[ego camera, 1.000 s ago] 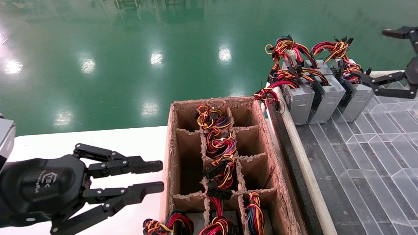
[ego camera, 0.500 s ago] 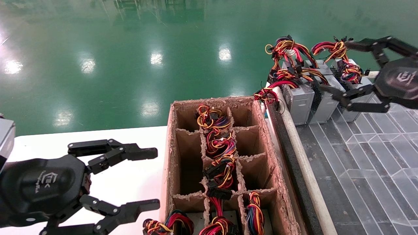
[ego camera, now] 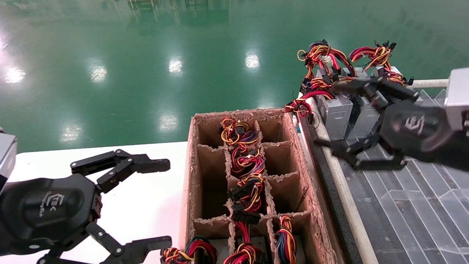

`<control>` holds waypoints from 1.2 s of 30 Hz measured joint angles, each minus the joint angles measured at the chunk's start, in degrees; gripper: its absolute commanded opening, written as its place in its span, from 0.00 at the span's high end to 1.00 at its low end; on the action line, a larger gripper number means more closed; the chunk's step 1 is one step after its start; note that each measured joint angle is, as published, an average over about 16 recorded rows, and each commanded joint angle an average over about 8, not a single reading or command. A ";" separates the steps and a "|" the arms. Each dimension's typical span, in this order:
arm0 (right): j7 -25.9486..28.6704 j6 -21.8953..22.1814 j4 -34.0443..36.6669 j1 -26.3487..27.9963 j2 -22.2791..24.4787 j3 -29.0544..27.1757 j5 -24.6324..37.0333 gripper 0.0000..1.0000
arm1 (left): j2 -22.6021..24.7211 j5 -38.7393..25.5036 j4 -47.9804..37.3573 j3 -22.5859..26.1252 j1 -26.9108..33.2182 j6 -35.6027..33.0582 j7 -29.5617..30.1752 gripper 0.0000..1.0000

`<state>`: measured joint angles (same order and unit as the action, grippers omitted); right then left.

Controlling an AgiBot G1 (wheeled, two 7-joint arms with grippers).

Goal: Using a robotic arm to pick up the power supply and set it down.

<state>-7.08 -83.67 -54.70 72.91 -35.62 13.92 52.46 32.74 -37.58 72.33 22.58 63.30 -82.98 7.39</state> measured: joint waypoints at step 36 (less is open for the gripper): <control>18.13 -2.13 -19.61 -11.80 0.67 2.23 -11.05 0.00 | -0.01 0.01 -0.02 0.00 -0.02 0.02 0.00 0.00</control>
<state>11.04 -85.80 -74.31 61.11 -34.95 16.15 41.40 32.72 -37.57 72.32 22.59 63.29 -82.96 7.39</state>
